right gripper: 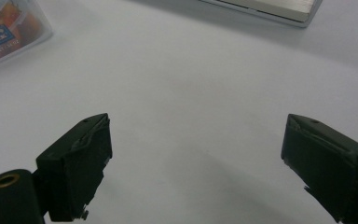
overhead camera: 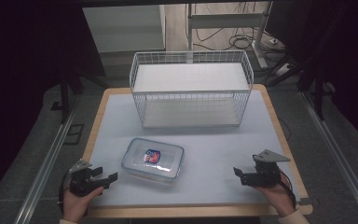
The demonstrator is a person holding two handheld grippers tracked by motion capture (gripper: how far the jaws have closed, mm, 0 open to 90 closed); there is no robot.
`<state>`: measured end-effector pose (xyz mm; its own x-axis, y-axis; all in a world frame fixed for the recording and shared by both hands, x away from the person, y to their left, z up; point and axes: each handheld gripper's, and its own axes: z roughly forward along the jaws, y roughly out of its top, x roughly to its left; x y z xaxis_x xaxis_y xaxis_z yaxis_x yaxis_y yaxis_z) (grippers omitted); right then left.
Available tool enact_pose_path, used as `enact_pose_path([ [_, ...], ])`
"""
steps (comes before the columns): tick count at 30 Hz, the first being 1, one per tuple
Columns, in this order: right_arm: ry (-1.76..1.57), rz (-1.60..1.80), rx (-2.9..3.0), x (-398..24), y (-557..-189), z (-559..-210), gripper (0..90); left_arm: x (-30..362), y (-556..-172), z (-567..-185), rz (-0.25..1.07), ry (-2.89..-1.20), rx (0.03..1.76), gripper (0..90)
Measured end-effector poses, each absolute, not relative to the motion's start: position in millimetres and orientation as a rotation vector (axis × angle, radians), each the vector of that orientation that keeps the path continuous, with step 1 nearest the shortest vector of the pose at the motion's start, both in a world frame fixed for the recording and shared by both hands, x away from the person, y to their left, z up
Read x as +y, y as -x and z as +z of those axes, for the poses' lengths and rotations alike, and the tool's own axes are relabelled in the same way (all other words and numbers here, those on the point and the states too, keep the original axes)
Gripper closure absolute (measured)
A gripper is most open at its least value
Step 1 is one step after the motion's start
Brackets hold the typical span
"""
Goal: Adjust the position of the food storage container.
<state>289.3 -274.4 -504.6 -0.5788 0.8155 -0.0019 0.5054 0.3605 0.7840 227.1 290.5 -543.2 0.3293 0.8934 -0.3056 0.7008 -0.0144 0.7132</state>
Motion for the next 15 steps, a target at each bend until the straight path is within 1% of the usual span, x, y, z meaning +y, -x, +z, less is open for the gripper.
enact_pose_path([
  [5, -1.160, 1.080, 2.234, -275, -290, -506, 8.8, 294, -225, -541, 0.301, -1.751, 1.417, 21.5],
  [9, -1.166, 1.071, 2.220, -274, -289, -506, 8.6, 297, -223, -536, 0.298, -1.724, 1.407, 23.5],
  [13, -1.172, 1.071, 2.216, -275, -288, -506, 8.6, 295, -223, -530, 0.301, -1.719, 1.394, 28.6],
  [15, -1.174, 1.067, 2.208, -276, -287, -505, 8.6, 295, -219, -522, 0.345, -1.688, 1.387, 35.0],
])
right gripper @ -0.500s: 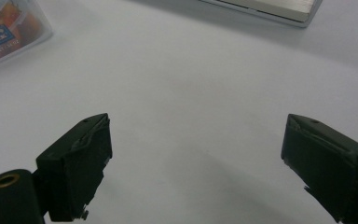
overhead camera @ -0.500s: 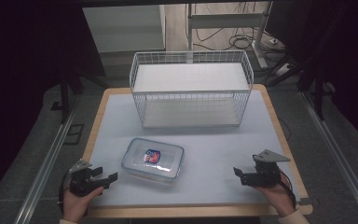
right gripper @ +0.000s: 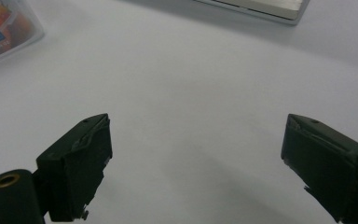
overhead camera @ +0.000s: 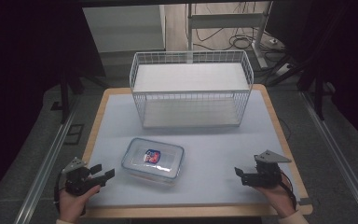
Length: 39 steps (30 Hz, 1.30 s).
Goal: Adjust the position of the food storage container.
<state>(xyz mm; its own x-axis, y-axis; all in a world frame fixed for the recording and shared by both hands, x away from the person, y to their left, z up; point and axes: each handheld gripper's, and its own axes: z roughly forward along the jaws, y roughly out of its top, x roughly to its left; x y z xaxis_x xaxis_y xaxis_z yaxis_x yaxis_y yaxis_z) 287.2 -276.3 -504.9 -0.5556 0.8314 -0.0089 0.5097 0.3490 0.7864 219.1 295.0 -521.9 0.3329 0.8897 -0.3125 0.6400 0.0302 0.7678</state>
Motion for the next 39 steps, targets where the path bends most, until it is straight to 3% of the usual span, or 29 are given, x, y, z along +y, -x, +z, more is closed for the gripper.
enact_pose_path([
  [6, -1.206, 1.064, 2.199, -279, -289, -506, 8.5, 296, -211, -501, 0.338, -1.655, 1.317, 69.0],
  [7, -1.211, 1.064, 2.200, -279, -289, -506, 8.5, 294, -210, -498, 0.323, -1.657, 1.293, 69.0],
  [8, -1.213, 1.066, 2.200, -279, -290, -506, 8.5, 289, -208, -493, 0.296, -1.674, 1.250, 79.6],
  [11, -1.208, 1.063, 2.203, -278, -288, -506, 8.5, 280, -206, -488, 0.243, -1.695, 1.186, 88.0],
  [21, -1.206, 1.070, 2.205, -279, -287, -505, 8.9, 229, -196, -485, 0.135, -1.843, 1.000, 89.7],
  [39, -1.205, 1.070, 2.209, -278, -287, -505, 9.5, 164, -205, -510, 0.030, -2.049, 0.886, 89.7],
])
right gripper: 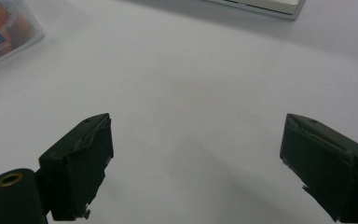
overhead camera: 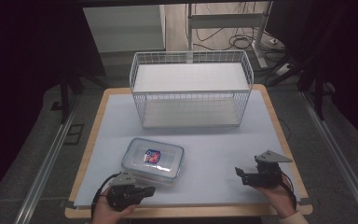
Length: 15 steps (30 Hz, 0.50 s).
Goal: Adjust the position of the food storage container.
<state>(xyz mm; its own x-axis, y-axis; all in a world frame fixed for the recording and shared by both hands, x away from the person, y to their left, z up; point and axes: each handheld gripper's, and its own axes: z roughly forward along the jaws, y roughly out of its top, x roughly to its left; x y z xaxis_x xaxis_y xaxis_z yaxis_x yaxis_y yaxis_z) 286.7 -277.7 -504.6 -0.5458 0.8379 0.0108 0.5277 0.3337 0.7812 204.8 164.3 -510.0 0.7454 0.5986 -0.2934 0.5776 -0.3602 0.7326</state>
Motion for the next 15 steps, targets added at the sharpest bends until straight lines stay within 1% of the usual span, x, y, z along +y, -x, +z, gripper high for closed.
enact_pose_path([
  [15, -1.197, 1.067, 2.221, -276, -286, -506, 9.8, 130, -223, -519, 0.038, -2.083, 0.865, 89.9],
])
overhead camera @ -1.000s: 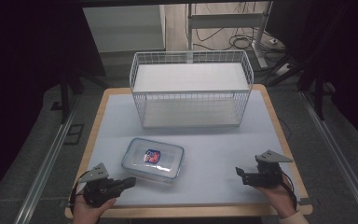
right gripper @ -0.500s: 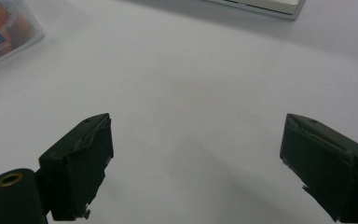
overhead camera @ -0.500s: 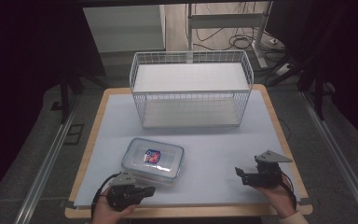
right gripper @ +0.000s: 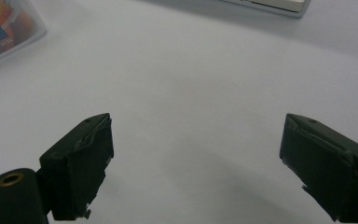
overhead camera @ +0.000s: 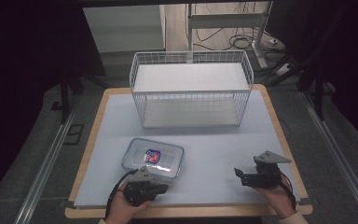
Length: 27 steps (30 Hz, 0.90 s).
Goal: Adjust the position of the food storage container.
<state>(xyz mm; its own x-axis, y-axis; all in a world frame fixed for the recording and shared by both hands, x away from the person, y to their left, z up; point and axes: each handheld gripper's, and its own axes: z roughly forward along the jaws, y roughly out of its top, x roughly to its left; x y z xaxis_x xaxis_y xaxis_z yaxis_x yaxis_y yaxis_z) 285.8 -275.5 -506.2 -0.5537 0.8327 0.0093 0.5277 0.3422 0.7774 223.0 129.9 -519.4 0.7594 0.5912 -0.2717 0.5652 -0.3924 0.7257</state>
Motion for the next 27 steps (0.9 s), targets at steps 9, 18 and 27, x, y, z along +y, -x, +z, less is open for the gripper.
enact_pose_path([
  [9, -1.200, 1.066, 2.220, -276, -286, -506, 9.8, 119, -233, -520, 0.041, -2.094, 0.879, 90.0],
  [18, -1.201, 1.068, 2.218, -277, -286, -505, 9.8, 109, -239, -521, 0.050, -2.097, 0.889, 90.0],
  [27, -1.196, 1.076, 2.217, -277, -286, -504, 10.5, 94, -256, -521, 0.049, -2.063, 0.931, 90.0],
])
